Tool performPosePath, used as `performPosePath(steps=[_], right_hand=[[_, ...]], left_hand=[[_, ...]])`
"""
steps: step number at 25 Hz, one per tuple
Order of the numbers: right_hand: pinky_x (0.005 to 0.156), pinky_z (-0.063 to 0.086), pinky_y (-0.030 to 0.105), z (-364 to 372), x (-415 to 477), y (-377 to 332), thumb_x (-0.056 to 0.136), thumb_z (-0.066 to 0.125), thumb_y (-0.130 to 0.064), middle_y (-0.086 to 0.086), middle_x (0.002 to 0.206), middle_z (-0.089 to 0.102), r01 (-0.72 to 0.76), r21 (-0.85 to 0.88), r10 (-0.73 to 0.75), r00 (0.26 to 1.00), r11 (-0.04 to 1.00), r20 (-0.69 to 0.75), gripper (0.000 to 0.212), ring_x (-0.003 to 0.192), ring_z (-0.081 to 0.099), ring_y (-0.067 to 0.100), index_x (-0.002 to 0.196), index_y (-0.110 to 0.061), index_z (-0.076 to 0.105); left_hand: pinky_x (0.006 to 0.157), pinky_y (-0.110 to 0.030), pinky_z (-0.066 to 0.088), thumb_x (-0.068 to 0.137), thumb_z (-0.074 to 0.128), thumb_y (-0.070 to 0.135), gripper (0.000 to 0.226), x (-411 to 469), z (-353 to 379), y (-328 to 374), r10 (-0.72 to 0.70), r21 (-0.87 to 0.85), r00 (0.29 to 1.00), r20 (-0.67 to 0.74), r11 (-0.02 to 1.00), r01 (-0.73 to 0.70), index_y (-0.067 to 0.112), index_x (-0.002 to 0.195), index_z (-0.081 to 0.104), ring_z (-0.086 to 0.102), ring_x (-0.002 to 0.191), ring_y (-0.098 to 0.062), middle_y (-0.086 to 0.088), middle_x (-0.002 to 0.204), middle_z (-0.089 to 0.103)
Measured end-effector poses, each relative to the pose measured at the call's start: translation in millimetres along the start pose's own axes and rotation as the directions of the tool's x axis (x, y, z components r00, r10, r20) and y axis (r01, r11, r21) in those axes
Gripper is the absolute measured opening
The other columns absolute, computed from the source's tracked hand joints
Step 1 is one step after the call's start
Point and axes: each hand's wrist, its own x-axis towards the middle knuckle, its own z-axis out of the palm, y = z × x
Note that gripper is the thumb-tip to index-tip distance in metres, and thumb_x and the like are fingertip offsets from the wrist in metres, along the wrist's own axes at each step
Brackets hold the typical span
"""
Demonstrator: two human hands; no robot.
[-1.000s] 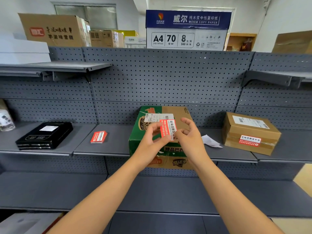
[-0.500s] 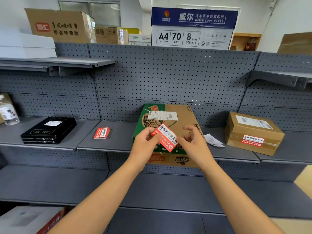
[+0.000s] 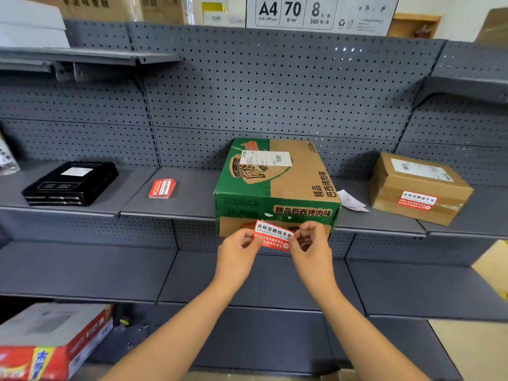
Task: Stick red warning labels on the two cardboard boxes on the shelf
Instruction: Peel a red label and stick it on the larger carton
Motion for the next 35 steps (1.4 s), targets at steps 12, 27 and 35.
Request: performPosePath(steps=[12,27,35], right_hand=[[0.066,0.048,0.026,22.3,24.2,12.6,0.092,0.069,-0.005,-0.003,0.084,0.060,0.013,-0.072,-0.020,0.995,0.997,-0.094,0.025,0.070,0.053,0.006,0.094,-0.020,0.049],[0.061,0.043,0.029,31.0,36.1,19.5,0.092,0.072,-0.013,-0.008,0.075,0.056,0.027,-0.201,-0.064,0.982,0.979,-0.178,0.024,0.066,0.052,0.010,0.087,-0.021,0.049],[0.062,0.049,0.035,35.4,40.8,21.3,0.092,0.071,-0.017,-0.005,0.081,0.060,0.013,-0.288,-0.072,0.978,0.958,-0.196,0.030,0.072,0.058,0.017,0.084,-0.028,0.045]], left_hand=[[0.071,-0.007,0.040,0.096,0.069,0.025,0.005,22.1,10.2,-8.7,0.072,0.113,0.984,-0.162,0.992,-0.054,0.022,0.093,0.069,0.058,0.081,-0.002,0.006,0.097,0.060],[0.055,-0.008,0.039,0.093,0.074,0.021,0.009,36.5,19.3,-10.5,0.022,0.018,0.981,-0.194,1.000,-0.019,0.014,0.089,0.075,0.052,0.056,0.008,0.014,0.063,0.057],[0.055,-0.010,0.040,0.092,0.076,0.023,0.009,41.3,24.3,-11.0,0.024,0.026,0.974,-0.225,0.999,-0.019,0.015,0.087,0.076,0.051,0.057,0.000,0.009,0.065,0.062]])
